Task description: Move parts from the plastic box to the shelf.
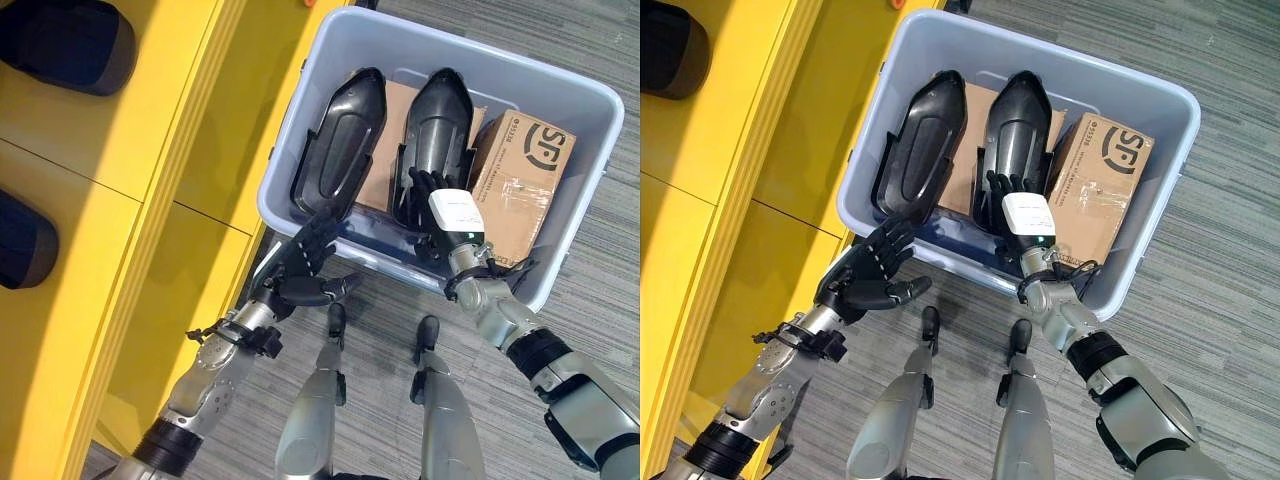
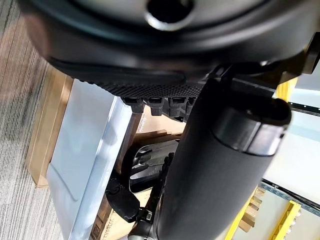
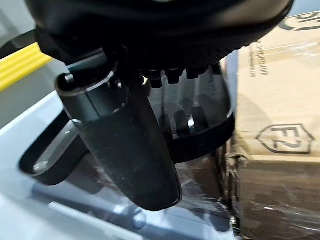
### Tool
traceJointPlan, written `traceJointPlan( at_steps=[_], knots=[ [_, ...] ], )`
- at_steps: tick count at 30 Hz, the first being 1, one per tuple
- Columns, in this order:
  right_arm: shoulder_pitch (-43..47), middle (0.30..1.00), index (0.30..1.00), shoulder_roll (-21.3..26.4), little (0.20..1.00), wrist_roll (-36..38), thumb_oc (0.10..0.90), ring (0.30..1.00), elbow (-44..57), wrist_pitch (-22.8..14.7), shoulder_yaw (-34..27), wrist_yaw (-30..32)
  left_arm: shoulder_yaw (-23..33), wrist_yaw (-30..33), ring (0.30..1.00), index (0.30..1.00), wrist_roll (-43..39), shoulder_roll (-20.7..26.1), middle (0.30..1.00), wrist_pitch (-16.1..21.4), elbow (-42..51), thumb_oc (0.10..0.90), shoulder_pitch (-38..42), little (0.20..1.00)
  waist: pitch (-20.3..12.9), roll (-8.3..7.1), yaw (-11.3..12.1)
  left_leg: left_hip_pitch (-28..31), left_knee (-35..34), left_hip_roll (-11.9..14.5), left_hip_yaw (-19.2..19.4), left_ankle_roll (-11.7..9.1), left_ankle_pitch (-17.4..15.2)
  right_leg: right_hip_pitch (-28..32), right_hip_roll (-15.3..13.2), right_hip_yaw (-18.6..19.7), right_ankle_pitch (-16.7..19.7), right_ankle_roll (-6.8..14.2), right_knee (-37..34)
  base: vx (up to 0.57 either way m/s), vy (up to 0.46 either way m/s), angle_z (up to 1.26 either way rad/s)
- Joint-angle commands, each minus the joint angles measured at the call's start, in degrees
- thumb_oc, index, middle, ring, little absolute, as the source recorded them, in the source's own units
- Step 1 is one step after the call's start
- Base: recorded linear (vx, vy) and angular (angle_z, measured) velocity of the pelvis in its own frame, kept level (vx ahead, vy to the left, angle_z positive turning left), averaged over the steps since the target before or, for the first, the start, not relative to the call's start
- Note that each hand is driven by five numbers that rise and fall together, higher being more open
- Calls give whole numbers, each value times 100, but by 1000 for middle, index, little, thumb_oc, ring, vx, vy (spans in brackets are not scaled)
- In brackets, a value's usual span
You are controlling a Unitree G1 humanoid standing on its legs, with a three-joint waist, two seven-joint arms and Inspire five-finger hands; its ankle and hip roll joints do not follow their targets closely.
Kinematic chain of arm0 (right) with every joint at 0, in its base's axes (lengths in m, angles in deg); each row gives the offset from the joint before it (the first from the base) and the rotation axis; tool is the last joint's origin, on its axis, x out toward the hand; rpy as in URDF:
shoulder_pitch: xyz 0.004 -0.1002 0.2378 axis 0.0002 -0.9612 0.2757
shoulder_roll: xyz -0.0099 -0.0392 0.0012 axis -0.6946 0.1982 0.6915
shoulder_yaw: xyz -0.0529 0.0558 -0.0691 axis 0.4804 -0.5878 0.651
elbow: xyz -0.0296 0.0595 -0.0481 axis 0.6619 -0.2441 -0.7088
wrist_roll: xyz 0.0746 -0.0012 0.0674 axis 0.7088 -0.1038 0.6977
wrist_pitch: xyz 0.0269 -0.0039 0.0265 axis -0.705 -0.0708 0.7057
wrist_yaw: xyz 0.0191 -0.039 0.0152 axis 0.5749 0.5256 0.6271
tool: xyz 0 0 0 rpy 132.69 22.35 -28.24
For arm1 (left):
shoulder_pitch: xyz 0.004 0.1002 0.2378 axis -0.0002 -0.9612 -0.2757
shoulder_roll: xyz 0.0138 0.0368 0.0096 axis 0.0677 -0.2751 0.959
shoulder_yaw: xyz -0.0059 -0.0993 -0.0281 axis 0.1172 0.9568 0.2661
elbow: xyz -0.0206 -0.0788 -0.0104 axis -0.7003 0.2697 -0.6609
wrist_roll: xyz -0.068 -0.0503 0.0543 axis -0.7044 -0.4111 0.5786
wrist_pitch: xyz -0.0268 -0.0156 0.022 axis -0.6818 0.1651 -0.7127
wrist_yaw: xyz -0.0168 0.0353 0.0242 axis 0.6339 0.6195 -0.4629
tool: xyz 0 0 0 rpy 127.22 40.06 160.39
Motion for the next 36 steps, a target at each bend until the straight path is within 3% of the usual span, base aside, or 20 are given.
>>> traceJointPlan(
  at_steps=[1, 9, 11, 17, 23, 30, 32, 33, 34, 36],
  knots=[
    [661, 1000, 1000, 92, 1000, 153, 900, 1000, 126, 74, 61, 486, 74, -235, 1000, 1000, 198, -170, 1000, 624, 467, 900, 276, 1000, -58, 275, -64, -346, 138, -22, 59, 51, -167, 58, -7, 219, -712, -238, 495, 0, 0, 0],
    [1003, 1000, 1000, -75, 1000, -208, 900, 1000, -329, 136, 39, 780, -8, -58, 1000, 1000, 185, -234, 1000, 749, 396, 900, 325, 1000, -58, 474, 57, -887, 481, -192, -9, 76, -178, -450, -41, 258, -959, -309, 1038, 1, 1, 3],
    [1113, 1000, 1000, -126, 1000, -249, 900, 1000, -479, 373, 134, 825, -13, -127, 1000, 1000, 255, -275, 1000, 802, 336, 900, 313, 1000, -58, 549, 135, -1147, 652, -275, -53, 78, -163, -650, -11, 274, -1058, -357, 1253, -1, -13, 18],
    [1391, 1000, 1000, -198, 1000, -542, 900, 1000, -1118, 588, 340, 1050, -98, -231, 1000, 1000, 179, -228, 1000, 1051, 133, 900, 358, 1000, -58, 660, 253, -1584, 947, -374, -112, 106, -189, -1026, 31, 297, -1166, -410, 1564, -6, -13, 9],
    [1786, 1000, 1000, -113, 1000, -1081, 900, 1000, -1787, 882, 791, 1306, -207, -342, 1000, 1000, 131, -103, 1000, 1225, -36, 900, 439, 1000, -58, 686, 374, -1968, 1211, -442, -157, 145, -217, -1297, 54, 285, -1193, -418, 1734, -7, -44, 5],
    [1981, 1000, 1000, -168, 1000, -488, 900, 1000, -2458, 1140, 1240, 1205, -249, -297, 1000, 1000, 254, -4, 1000, 1471, -189, 900, 519, 1000, -58, 644, 466, -2210, 1428, -474, -186, 182, -271, -1411, 36, 252, -1216, -411, 1799, 20, -47, 3],
    [1912, 1000, 1000, -227, 1000, -340, 900, 1000, -2622, 1147, 1236, 1178, -292, -310, 1000, 1000, 250, 11, 1000, 1477, -215, 900, 484, 1000, -58, 591, 437, -2073, 1466, -546, -199, 152, -423, -1266, -34, 301, -1379, -377, 1834, 75, -48, 1],
    [1924, 871, 871, -247, 871, -252, 808, 871, -2681, 1178, 1243, 1142, -301, -309, 1000, 1000, 256, 13, 1000, 1473, -222, 900, 500, 1000, -58, 587, 445, -2085, 1483, -545, -200, 156, -432, -1271, -36, 297, -1380, -375, 1839, 6, -31, 4],
    [1931, 640, 640, -281, 640, -196, 643, 640, -2759, 1228, 1203, 1086, -300, -330, 1000, 1000, 251, 26, 1000, 1461, -223, 900, 513, 1000, -58, 587, 458, -2113, 1507, -546, -203, 161, -439, -1288, -36, 296, -1378, -377, 1847, 8, -36, 5],
    [1922, 300, 300, -336, 300, 193, 400, 300, -3006, 1182, 1118, 1038, -336, -351, 1000, 1000, 284, 10, 1000, 1448, -230, 900, 531, 1000, -58, 600, 486, -2144, 1542, -559, -222, 177, -457, -1307, -40, 281, -1378, -383, 1859, 13, -29, 5]
  ],
)
